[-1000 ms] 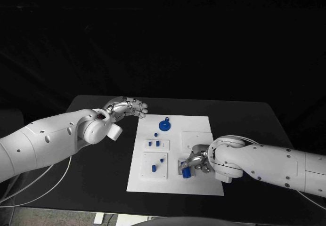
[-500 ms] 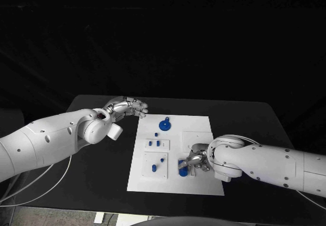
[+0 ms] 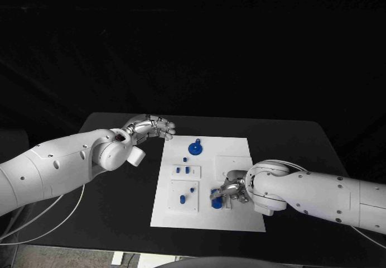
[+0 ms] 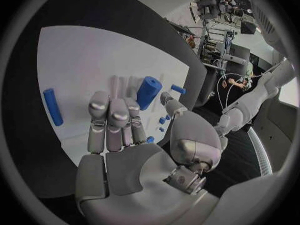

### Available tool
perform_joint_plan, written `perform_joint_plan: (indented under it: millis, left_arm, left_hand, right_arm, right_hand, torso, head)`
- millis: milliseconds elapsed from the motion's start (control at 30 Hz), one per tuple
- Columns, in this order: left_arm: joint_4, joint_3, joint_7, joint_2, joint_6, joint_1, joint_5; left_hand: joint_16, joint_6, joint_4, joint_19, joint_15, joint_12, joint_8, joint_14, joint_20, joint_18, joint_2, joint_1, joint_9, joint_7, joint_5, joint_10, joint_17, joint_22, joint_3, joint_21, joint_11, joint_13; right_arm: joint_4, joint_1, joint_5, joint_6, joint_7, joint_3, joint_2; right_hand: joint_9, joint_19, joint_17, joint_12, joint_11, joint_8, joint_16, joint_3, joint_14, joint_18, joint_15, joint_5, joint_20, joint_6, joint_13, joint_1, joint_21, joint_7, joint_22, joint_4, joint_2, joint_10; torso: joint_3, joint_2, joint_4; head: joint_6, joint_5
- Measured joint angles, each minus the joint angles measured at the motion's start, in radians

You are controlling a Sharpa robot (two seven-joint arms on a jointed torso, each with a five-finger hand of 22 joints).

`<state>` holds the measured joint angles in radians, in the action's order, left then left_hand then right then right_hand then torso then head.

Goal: Assemble the parts on the task board

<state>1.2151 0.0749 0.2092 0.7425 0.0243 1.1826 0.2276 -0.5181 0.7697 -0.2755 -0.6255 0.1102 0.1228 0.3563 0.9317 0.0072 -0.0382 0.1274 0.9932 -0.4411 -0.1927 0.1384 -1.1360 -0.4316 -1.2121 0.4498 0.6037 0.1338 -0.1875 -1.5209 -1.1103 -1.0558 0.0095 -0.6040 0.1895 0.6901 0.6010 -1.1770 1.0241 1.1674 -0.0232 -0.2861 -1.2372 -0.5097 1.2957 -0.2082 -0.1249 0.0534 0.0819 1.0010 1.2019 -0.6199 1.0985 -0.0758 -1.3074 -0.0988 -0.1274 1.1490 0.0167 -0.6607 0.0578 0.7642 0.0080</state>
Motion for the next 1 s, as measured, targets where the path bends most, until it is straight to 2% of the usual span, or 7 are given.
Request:
perform_joint_plan:
  millis: [300,567,733,867,1000]
  left_arm:
    - [0.0,0.0,-0.002,0.001,0.0,0.0,0.001]
    - [0.0,0.0,-0.004,0.003,0.0,0.0,0.001]
    - [-0.001,0.0,-0.004,0.006,0.0,0.0,0.002]
    - [0.002,0.0,-0.004,0.007,0.0,0.0,0.002]
    - [0.006,0.0,-0.004,0.006,0.0,0.0,0.002]
  left_hand:
    - [0.0,0.0,0.0,0.0,0.0,0.0,0.0,0.0,0.0,0.0,0.0,0.0,0.0,0.0,0.0,0.0,-0.001,0.0,0.0,0.0,0.0,0.0]
    - [0.0,0.0,0.0,0.0,0.0,0.0,0.0,0.0,0.0,0.0,0.0,0.0,0.001,0.0,0.0,0.0,-0.001,-0.001,0.0,-0.003,0.0,0.0]
    - [0.0,0.0,0.0,0.0,0.0,0.0,0.0,0.0,0.0,0.0,0.0,0.0,0.001,0.0,0.0,0.0,-0.002,-0.001,0.0,-0.004,0.0,0.0]
    - [0.0,0.0,0.0,0.0,0.0,0.0,0.0,0.0,0.0,0.0,0.0,0.0,0.001,0.0,0.0,0.0,-0.002,-0.001,0.0,-0.004,0.0,0.0]
    - [0.0,0.0,0.0,0.0,0.0,0.0,0.0,0.0,0.0,0.0,0.0,0.0,0.001,0.0,0.0,0.0,-0.002,-0.001,0.0,-0.004,0.0,0.0]
  right_arm:
    - [-0.027,0.002,0.002,0.0,0.047,-0.001,0.036]
    - [-0.052,0.003,0.032,0.001,0.12,-0.003,0.089]
    - [-0.056,0.003,0.046,0.006,0.146,-0.005,0.108]
    - [-0.062,0.003,0.055,0.017,0.157,-0.005,0.11]
    - [-0.062,0.003,0.064,0.027,0.162,-0.005,0.109]
  right_hand:
    - [0.0,0.001,0.003,-0.001,-0.004,0.005,0.004,0.04,-0.004,0.0,-0.004,0.0,0.006,0.0,0.003,0.005,0.0,0.0,0.0,-0.04,0.005,-0.004]
    - [0.003,0.0,0.006,-0.001,-0.004,0.005,0.005,0.067,-0.004,0.0,-0.004,0.0,0.008,0.0,0.008,0.008,0.0,0.0,0.0,-0.096,0.01,-0.004]
    - [0.003,-0.002,0.007,-0.004,-0.004,0.008,0.011,0.07,-0.004,0.0,-0.004,0.0,0.01,0.0,0.008,-0.002,-0.001,0.0,0.0,-0.126,0.02,-0.004]
    - [0.003,0.0,0.008,-0.004,-0.004,0.008,0.011,0.062,-0.004,0.009,-0.004,0.0,0.015,0.0,0.008,-0.023,-0.004,0.0,0.0,-0.149,0.037,-0.004]
    - [0.004,-0.002,0.008,-0.008,-0.004,0.008,0.013,0.015,0.0,0.009,-0.007,0.0,0.017,0.003,0.007,-0.081,-0.004,0.003,0.0,-0.16,0.066,-0.004]
  torso:
    - [-0.0008,0.0,0.0001]
    - [-0.0013,0.0,-0.0004]
    - [-0.0012,0.0,-0.001]
    - [-0.0011,0.0,-0.0009]
    - [-0.001,0.0,-0.0007]
  head:
    - [-0.001,0.0]
    - [-0.004,0.0]
    - [-0.006,0.0]
    - [-0.006,0.001]
    - [-0.006,0.001]
